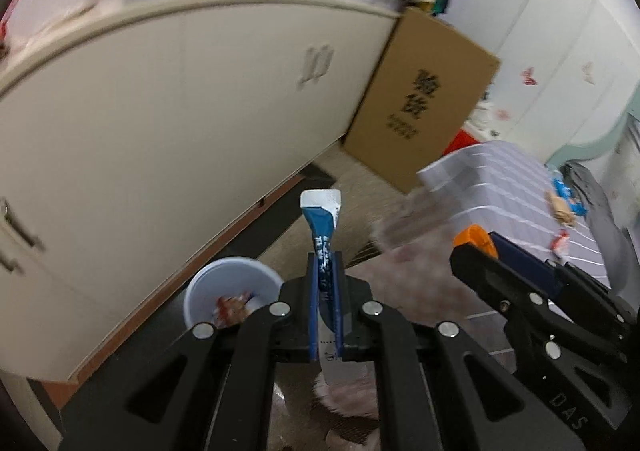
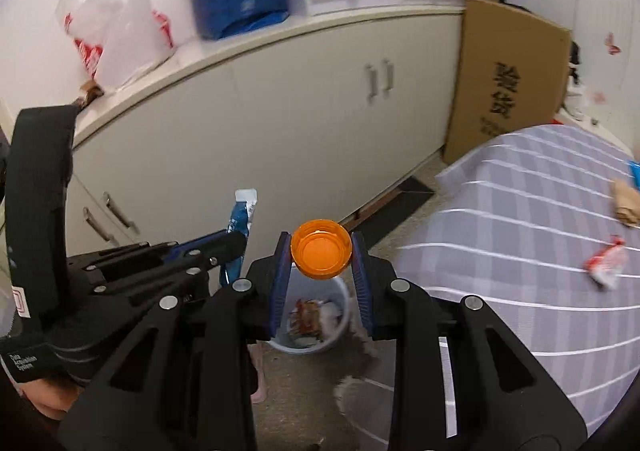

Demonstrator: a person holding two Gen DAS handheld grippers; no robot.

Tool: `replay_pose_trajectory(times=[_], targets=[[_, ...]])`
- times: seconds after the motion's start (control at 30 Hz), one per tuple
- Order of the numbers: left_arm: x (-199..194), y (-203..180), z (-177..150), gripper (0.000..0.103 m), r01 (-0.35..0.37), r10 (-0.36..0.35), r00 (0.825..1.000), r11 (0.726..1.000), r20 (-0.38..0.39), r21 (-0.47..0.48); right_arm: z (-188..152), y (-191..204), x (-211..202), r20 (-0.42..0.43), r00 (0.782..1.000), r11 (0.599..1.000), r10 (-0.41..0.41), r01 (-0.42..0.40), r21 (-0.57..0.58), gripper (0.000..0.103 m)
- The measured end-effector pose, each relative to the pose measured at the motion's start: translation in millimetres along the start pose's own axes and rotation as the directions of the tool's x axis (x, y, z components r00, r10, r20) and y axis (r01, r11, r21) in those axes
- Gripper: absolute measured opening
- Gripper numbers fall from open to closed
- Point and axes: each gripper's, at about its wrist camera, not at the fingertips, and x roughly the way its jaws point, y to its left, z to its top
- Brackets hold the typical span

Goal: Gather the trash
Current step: 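Carry tube and cap to the wastebasket and open both tools over it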

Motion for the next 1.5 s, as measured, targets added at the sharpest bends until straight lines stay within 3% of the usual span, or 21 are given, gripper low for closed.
replay_pose_trajectory(times=[0.17,0.4,0.43,0.47,0.53,1.07,1.5], targets=[[27.0,40.7,1.9,0.006,-0.028,0.025,0.999,0.998,-0.048,-0.058,-1.8,24.9,34.4,-0.022,1.0,1.0,0.015,-0.015,-0.009,0.029],[67.9,62.2,15.1,0.009,-0.021,0.012,0.996,0.993,-0.086,-0.116,-2.6,26.9,57.3,0.016,0.999,0.999,-0.039,0.038,0.029,0.029],[73.0,64.5,16.5,0.018,-0.023,0.011,0.995,0.992,-0.098,-0.122,-2.5,25.3,59.3,0.02,0.999,0.998,-0.044,0.043,0.035,0.029],[78.0,65.8,17.5,0.034,-0.028,0.014,0.994,0.992,-0.109,-0.126,-2.3,23.8,62.5,0.021,0.999,0.998,-0.047,0.046,0.044,0.029],[85.1,70.1,17.3,0.045,-0.03,0.013,0.992,0.99,-0.124,-0.137,-1.9,21.7,67.9,0.013,0.999,0.997,-0.049,0.048,0.052,0.029],[62.3,92.5,6.3,0.052,-0.08,0.064,0.993,0.983,-0.1,-0.166,-8.9,32.5,91.2,-0.04,0.999,0.998,-0.019,0.021,0.055,0.03],[40.5,126.4,10.3,0.057,-0.165,0.164,0.986,0.961,-0.026,-0.222,0.1,50.5,106.1,-0.006,1.0,0.998,0.021,-0.02,0.057,0.03]])
